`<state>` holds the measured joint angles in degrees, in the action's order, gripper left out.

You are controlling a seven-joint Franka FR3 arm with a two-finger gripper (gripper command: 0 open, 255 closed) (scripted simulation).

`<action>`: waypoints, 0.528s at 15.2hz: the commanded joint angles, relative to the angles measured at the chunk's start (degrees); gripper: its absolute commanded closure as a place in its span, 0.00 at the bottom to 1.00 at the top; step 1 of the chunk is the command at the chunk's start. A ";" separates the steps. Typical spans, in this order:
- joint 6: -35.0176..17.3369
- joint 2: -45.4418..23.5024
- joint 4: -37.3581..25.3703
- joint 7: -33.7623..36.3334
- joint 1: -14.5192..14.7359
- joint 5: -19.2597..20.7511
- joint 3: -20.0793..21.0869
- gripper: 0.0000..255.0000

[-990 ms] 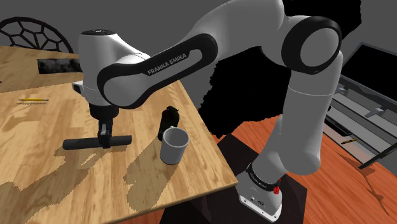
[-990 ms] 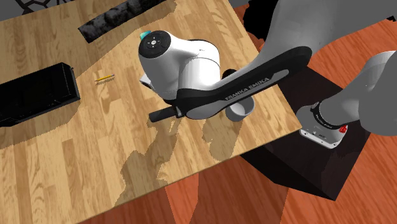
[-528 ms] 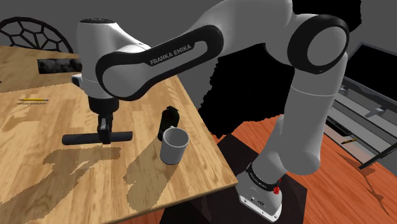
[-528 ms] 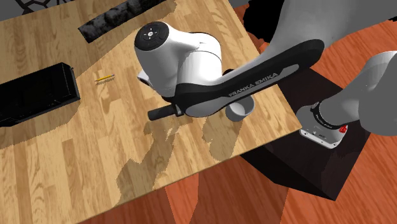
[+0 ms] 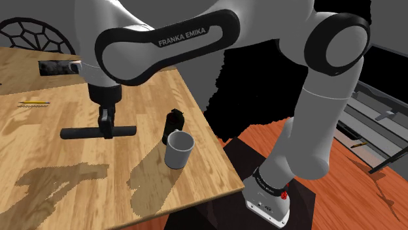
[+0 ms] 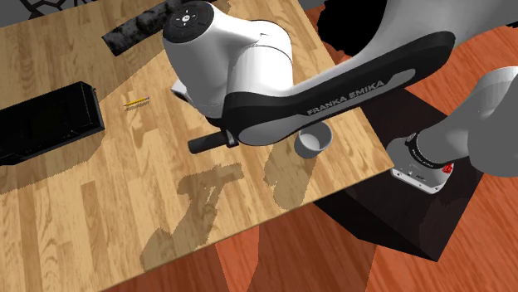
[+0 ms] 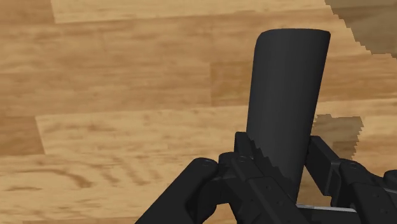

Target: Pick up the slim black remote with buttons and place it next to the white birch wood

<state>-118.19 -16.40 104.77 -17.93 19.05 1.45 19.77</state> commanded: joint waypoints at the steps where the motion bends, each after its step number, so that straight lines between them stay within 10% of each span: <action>1: 1.42 0.63 -0.82 -0.03 -0.03 -0.23 0.10 1.00; 8: 6.29 2.37 -4.04 -0.18 -0.19 -0.85 0.31 1.00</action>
<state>-112.85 -14.21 101.51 -18.18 18.82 0.65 20.02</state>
